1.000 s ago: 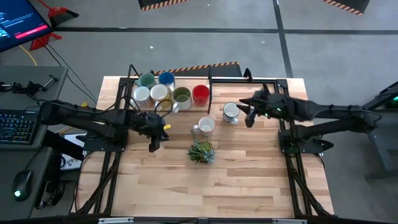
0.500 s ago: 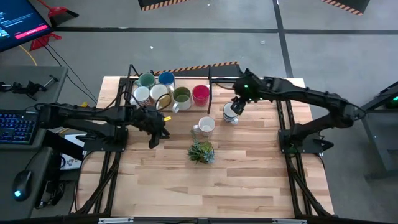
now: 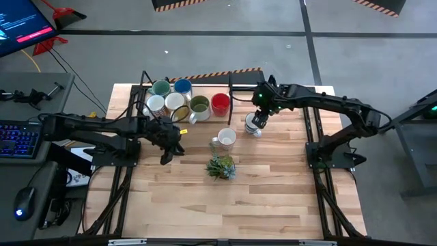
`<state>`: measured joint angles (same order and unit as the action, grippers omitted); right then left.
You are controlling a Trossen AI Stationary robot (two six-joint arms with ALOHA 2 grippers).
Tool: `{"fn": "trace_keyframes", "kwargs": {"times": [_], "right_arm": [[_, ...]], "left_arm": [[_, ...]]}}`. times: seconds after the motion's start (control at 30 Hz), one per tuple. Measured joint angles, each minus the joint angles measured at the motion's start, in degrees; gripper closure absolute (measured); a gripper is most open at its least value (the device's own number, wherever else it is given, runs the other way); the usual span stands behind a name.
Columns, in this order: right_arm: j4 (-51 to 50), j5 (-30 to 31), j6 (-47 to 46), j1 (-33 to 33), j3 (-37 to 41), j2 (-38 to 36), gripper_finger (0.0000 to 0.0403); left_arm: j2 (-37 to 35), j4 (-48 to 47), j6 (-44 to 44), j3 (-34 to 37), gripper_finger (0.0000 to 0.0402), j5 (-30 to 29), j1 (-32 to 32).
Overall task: Place coffee mugs
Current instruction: Put the blue patterned mug on the shelf
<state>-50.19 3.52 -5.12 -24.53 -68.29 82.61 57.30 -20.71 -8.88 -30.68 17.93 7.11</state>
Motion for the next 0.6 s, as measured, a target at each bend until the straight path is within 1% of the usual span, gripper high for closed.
{"fn": "trace_keyframes", "kwargs": {"times": [0.1, 0.17, 0.2, 0.27, 0.4, 0.6], "right_arm": [[-2.66, -2.8, -13.74, -0.35, 0.0, 0.0, 0.0238], [-4.67, -3.38, -23.75, -0.19, 0.0, 0.0, 0.0238], [-5.15, -3.32, -26.84, 0.26, 0.0, 0.0, 0.0238], [-5.3, -3.22, -29.57, 1.44, 0.0, -0.02, 0.0238], [-4.87, -3.36, -30.91, 4.26, 0.0, -0.02, 0.0238], [-5.56, -3.14, -39.32, 7.9, 0.5, -0.09, 0.0238]], "left_arm": [[0.0, -0.28, -0.45, 0.0, 0.033, 0.0, 0.0], [0.0, -0.28, -0.9, 0.0, 0.033, -0.02, 0.0], [0.0, -0.22, -0.94, 0.0, 0.033, -0.02, 0.0], [0.01, -0.09, -0.94, 0.0, 0.033, -0.02, 0.0], [0.0, -0.07, -0.94, 0.0, 0.033, -0.45, 0.0], [0.0, -0.07, -0.96, 0.0, 0.033, -0.5, 0.0]]}}
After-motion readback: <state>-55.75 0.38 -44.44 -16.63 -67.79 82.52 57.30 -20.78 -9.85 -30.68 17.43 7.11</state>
